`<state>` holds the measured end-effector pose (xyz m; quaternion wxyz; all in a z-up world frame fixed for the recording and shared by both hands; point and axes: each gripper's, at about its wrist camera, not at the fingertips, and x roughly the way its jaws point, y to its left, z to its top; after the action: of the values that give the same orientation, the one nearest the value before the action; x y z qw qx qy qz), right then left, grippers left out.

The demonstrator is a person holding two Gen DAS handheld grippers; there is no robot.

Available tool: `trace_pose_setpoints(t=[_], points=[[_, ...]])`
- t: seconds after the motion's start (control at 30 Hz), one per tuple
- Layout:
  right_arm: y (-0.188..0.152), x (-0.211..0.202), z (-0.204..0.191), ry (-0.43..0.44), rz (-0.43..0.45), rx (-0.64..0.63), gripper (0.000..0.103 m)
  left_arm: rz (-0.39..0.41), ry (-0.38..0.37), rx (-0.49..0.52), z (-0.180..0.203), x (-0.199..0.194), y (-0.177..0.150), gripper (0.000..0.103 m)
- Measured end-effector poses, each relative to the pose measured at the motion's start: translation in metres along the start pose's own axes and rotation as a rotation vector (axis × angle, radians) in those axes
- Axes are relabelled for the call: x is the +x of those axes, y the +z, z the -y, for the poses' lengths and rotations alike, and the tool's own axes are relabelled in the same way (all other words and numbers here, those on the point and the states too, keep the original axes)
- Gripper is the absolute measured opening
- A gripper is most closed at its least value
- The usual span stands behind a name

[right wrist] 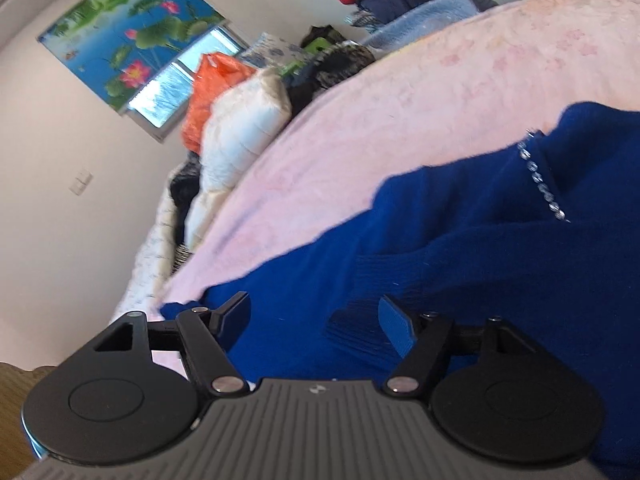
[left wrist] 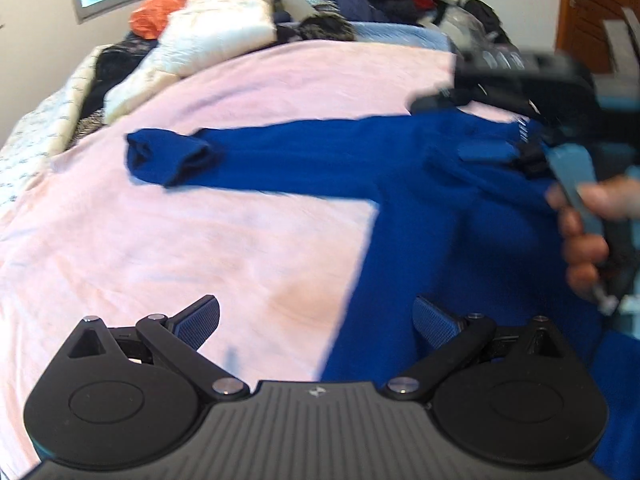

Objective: Fold small clothes
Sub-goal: 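Lay the held sleeve across the sweater toward the other sleeve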

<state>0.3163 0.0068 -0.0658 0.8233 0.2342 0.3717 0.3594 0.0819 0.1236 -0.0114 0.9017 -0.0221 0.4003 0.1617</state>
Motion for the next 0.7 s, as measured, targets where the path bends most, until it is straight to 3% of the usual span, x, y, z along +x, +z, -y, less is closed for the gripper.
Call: trace_pose_setpoints(t=[0.07, 0.13, 0.27, 0.43, 0.57, 0.7], points=[[-0.002, 0.006, -0.004, -0.06, -0.055, -0.052, 0.078, 0.003, 0.002, -0.012, -0.014, 0.003, 0.007, 0.103], [-0.006, 0.003, -0.005, -0.072, -0.046, -0.045, 0.078, 0.026, 0.027, -0.024, -0.029, 0.008, 0.015, 0.103], [-0.006, -0.006, -0.012, 0.083, -0.051, 0.023, 0.078, 0.035, 0.106, -0.068, -0.072, 0.021, 0.038, 0.103], [-0.012, 0.033, -0.033, 0.315, -0.149, 0.154, 0.077, 0.05, 0.087, -0.248, -0.117, 0.016, 0.032, 0.103], [-0.024, 0.077, -0.056, 0.287, -0.213, 0.133, 0.076, 0.021, 0.085, -0.229, -0.116, 0.025, 0.024, 0.103], [-0.031, 0.114, -0.07, 0.332, -0.252, 0.175, 0.074, 0.036, 0.134, -0.167, -0.118, 0.026, 0.027, 0.103]])
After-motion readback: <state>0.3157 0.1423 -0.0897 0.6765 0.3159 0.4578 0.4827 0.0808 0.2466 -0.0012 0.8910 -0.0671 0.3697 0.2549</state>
